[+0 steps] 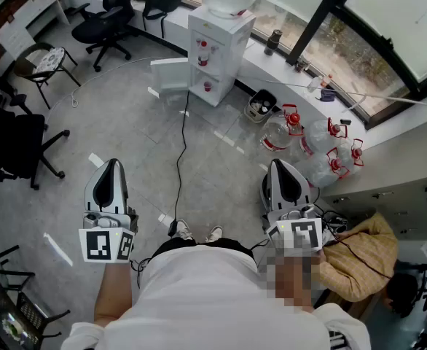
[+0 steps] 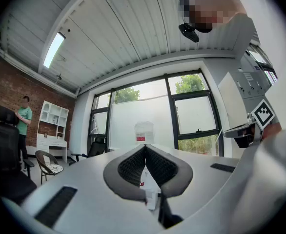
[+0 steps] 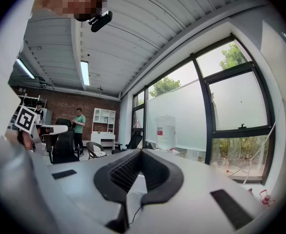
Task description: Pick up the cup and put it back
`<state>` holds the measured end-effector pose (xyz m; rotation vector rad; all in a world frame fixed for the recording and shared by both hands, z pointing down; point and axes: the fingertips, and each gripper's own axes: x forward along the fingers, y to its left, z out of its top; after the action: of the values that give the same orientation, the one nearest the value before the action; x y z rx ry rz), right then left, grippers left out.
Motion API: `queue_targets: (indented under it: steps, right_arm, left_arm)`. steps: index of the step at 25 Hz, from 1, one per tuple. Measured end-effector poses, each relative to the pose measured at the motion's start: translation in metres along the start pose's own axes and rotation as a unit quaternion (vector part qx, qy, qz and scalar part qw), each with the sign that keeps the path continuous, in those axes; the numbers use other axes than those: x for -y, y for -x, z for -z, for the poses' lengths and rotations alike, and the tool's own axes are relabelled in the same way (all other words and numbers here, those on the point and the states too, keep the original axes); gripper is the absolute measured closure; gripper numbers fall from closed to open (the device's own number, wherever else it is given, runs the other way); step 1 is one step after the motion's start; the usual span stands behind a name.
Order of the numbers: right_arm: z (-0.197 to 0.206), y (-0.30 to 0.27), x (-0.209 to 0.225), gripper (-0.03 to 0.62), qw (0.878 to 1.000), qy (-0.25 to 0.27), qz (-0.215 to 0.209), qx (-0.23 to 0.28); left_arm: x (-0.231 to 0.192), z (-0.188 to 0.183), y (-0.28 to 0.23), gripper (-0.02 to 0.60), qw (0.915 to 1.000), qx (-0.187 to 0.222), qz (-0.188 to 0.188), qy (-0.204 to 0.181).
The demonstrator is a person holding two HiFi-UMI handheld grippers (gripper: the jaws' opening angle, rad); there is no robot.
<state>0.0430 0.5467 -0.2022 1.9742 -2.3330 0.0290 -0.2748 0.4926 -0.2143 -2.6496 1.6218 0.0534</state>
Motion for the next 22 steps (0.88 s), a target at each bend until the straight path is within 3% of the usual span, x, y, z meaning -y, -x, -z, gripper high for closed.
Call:
queue_targets:
  steps: [11,16,22]
  right_arm:
    - [0.003,0.005,0.003,0.574,1.0,-0.005,-0.016,0.006]
    - [0.002,0.014,0.02,0.574,0.998,-0.038,-0.029,0.029]
    - [0.014,0.027,0.046,0.574,0.998,-0.038,-0.039,0.023]
  left_arm:
    - [0.008,-0.004,0.005,0.558,0.9999,0.003,-0.01,-0.004]
    - [0.021,-0.007,0.006,0.558,0.9997,0.002,-0.023,-0.01]
    - [0.055,-0.003,0.008,0.558,0.9995,0.004,-0.03,-0.009]
